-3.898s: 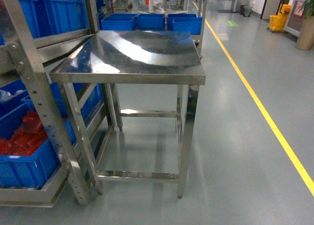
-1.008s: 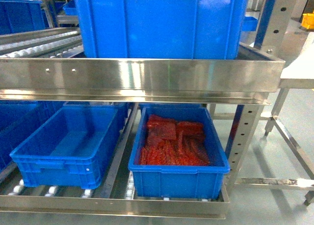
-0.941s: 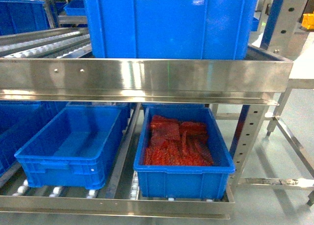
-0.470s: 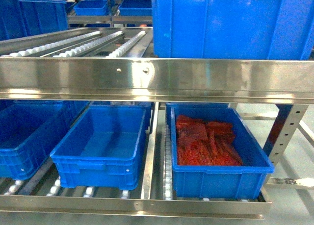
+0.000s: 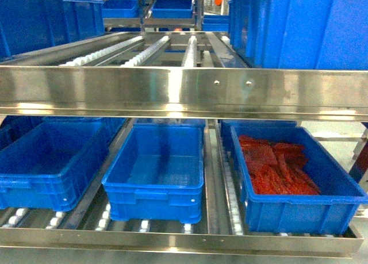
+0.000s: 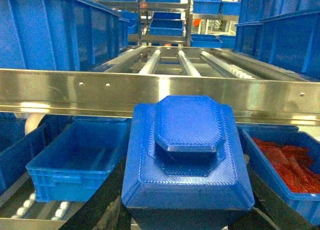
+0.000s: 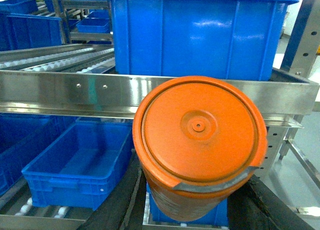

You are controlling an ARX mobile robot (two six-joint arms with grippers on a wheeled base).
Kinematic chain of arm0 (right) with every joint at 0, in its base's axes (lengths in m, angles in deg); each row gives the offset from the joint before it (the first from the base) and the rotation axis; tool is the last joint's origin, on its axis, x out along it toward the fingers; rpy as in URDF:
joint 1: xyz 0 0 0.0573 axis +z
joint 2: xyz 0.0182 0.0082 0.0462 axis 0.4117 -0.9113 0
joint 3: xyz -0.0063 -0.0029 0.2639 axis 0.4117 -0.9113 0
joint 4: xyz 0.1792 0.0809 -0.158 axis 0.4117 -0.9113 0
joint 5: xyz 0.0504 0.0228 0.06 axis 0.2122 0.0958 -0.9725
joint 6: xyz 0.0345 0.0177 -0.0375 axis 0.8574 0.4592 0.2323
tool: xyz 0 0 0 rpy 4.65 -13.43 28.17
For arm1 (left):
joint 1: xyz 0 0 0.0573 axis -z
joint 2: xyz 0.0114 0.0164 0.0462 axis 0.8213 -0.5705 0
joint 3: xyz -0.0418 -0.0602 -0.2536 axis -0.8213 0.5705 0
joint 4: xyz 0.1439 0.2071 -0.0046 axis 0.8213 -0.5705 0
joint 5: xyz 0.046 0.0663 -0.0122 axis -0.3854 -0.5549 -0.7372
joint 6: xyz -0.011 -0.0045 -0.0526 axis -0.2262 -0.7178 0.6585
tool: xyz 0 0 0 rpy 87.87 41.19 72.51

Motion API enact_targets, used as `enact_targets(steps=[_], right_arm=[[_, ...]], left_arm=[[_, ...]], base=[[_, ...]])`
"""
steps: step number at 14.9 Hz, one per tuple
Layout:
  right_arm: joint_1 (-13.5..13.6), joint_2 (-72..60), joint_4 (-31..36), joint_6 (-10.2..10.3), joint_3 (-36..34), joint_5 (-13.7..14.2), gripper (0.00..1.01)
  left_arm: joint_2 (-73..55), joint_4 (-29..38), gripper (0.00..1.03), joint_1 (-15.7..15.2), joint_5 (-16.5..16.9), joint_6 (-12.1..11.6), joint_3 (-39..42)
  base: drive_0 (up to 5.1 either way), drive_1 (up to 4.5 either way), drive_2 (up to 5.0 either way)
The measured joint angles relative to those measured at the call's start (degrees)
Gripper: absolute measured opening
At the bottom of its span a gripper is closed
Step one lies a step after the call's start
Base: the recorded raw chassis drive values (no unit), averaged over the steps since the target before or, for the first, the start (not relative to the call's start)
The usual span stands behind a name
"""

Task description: Sort blue parts and orange caps into right shelf containers

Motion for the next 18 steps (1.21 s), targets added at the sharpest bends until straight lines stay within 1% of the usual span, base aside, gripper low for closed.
enact_targets(steps=[18], right_arm=[[0.0, 0.0, -0.3, 0.0, 0.0, 0.0, 0.40]], left_arm=[[0.0, 0.0, 0.43, 0.0, 0.0, 0.0, 0.0]], base=[[-4.9, 2.48, 2.5]])
